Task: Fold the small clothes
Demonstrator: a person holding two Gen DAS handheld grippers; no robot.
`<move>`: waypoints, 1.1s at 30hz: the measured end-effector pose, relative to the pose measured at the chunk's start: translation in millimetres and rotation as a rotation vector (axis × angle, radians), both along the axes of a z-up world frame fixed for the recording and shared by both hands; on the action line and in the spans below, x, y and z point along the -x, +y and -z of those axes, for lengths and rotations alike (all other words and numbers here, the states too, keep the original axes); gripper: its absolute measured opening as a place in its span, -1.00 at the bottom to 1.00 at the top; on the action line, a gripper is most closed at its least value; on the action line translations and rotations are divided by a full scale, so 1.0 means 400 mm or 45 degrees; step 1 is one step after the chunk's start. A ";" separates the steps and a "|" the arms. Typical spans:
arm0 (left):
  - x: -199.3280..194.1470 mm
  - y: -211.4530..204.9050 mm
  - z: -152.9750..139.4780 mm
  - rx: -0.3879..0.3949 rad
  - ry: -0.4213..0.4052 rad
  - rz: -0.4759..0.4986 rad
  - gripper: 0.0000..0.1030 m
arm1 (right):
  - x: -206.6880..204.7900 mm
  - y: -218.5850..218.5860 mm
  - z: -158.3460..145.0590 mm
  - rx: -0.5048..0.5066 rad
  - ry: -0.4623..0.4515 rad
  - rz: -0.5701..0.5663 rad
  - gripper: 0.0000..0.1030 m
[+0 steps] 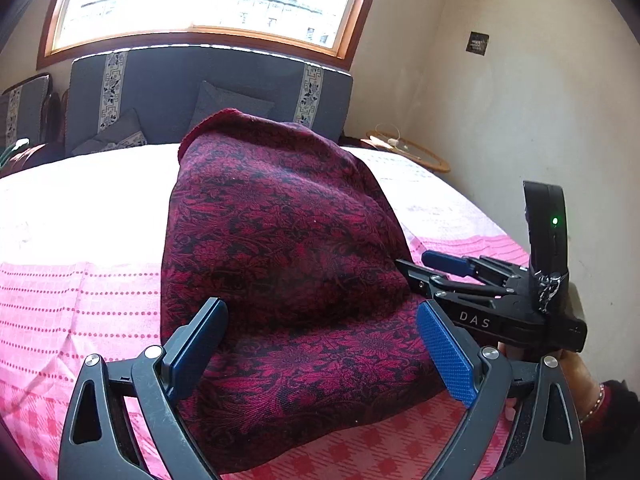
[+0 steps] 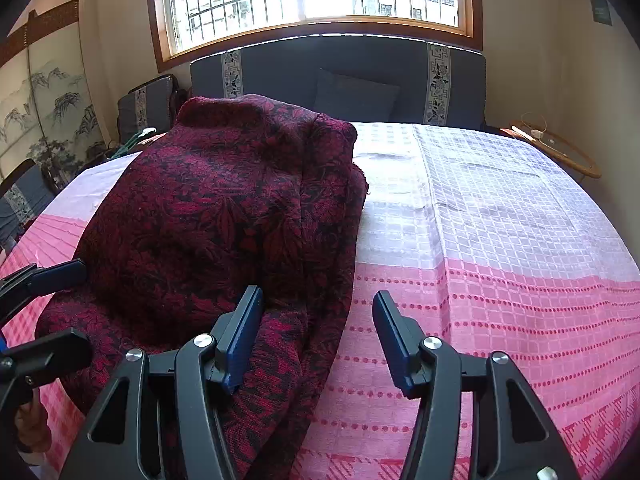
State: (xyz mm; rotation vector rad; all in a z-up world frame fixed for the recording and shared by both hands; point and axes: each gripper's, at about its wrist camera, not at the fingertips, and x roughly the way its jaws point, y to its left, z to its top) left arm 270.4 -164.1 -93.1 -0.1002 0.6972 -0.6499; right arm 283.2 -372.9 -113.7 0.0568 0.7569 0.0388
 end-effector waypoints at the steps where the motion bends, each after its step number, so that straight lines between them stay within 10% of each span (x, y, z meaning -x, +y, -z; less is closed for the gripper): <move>1: -0.001 0.018 -0.008 0.014 -0.002 -0.017 0.85 | -0.007 0.006 -0.002 0.000 0.001 0.001 0.04; 12: -0.046 0.157 0.024 0.013 0.125 -0.123 0.85 | 0.009 -0.033 -0.041 -0.142 -0.034 0.012 0.17; 16: -0.040 0.150 0.046 -0.008 0.133 -0.122 0.85 | 0.089 0.000 -0.126 -0.152 -0.173 -0.082 -0.13; 24: -0.041 0.161 0.066 0.003 0.161 -0.134 0.85 | 0.133 0.129 -0.032 0.231 -0.001 -0.160 -0.45; 33: -0.018 0.216 0.092 0.134 0.178 -0.155 0.85 | 0.094 -0.058 -0.081 -0.382 -0.010 -0.098 -0.39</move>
